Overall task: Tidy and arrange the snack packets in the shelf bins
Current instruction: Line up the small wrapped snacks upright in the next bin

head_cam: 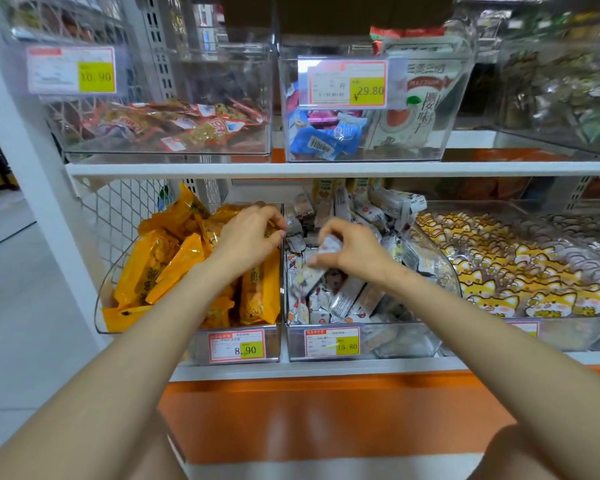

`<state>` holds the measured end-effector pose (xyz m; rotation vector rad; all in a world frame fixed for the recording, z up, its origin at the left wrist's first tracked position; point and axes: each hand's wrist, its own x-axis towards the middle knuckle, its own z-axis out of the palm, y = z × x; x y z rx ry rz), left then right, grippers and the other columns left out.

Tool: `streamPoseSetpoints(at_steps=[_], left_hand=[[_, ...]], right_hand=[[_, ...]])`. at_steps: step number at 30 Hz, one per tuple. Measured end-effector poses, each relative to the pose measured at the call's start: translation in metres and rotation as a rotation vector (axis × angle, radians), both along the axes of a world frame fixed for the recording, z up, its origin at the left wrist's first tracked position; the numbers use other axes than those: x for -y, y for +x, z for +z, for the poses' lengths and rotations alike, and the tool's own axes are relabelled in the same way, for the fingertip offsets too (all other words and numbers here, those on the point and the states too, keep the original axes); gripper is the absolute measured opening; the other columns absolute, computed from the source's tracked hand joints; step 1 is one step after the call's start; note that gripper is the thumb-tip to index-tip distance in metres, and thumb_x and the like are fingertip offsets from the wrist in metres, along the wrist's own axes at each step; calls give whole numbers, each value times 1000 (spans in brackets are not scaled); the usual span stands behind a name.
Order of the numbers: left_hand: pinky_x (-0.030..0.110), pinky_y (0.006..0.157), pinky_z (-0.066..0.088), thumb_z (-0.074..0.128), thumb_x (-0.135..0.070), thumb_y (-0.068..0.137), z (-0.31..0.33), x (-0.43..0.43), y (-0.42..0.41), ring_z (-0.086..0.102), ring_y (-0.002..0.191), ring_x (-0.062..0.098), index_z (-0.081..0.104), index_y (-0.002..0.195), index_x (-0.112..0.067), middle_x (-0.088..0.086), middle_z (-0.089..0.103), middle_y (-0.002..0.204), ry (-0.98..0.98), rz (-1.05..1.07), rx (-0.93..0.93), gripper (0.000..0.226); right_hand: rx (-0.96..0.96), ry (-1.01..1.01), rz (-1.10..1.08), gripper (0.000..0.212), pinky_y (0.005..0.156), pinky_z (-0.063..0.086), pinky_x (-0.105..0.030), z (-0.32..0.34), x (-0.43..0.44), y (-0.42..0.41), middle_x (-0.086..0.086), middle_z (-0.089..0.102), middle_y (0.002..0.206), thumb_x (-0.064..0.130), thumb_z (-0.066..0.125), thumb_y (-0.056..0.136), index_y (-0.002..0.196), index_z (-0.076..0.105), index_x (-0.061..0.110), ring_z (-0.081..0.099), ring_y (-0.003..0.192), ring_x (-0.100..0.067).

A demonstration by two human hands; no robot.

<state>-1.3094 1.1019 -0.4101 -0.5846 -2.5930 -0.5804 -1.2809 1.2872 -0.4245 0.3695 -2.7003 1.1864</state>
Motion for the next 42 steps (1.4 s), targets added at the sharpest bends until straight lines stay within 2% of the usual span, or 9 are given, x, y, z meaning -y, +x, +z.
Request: streamPoseSetpoints(at_steps=[3,8,13,17,21,29,32,38,42], left_hand=[[26,76,33,58,-25,91,0,2,1,50,107,17,59,102,-20,-3,56,107,-19,5,16,12],[28,81,35,58,-26,91,-3,-1,-1,50,111,19,59,105,-18,1,57,114,-43,-8,45,17],[27,78,35,57,-25,91,-2,-5,-3,51,107,17,60,103,-18,0,59,114,-1,-19,51,15],[26,78,37,57,-24,91,-1,-6,-3,51,107,17,61,104,-17,1,59,114,18,-23,45,15],[26,78,36,58,-23,90,-5,-1,-3,52,106,17,61,103,-17,1,59,110,31,-25,20,14],[29,83,42,60,-18,88,-8,11,-2,53,99,14,61,100,-17,-1,59,105,80,-109,10,12],[36,88,44,60,-19,88,-6,6,-5,54,103,18,62,100,-18,1,61,106,28,-159,22,12],[39,85,47,60,-22,87,5,0,-11,57,102,19,63,99,-19,2,65,106,-61,-177,26,13],[41,85,47,59,-21,88,11,3,-14,57,103,22,64,101,-17,3,65,109,-120,-177,33,15]], right_hand=[[-70,-157,-164,32,50,36,-10,9,-24,9,4,53,72,22,77,76,72,46,17,48,63,-5],[-18,343,-218,27,52,29,-23,4,-57,25,2,57,68,27,72,80,69,50,15,49,61,-10],[-129,627,-171,25,76,29,-28,0,-52,20,6,49,88,43,68,80,73,53,24,43,92,-17],[-234,560,-32,21,87,32,-28,0,-24,6,5,53,99,41,67,82,89,57,23,45,102,-16],[-26,507,166,50,94,41,-34,-7,14,-18,-2,56,120,45,72,77,119,57,23,48,114,-19],[246,893,243,81,103,35,-38,-22,32,-52,-8,62,121,66,63,73,138,43,23,46,120,-23],[286,989,236,73,106,27,-41,-25,38,-57,-8,65,115,67,61,74,129,52,20,42,119,-21],[371,955,214,53,109,30,-48,-23,45,-61,-7,56,122,49,64,79,116,60,12,39,127,-25],[347,844,255,42,103,32,-40,-16,44,-51,8,53,89,35,69,80,111,44,21,49,105,-20]])
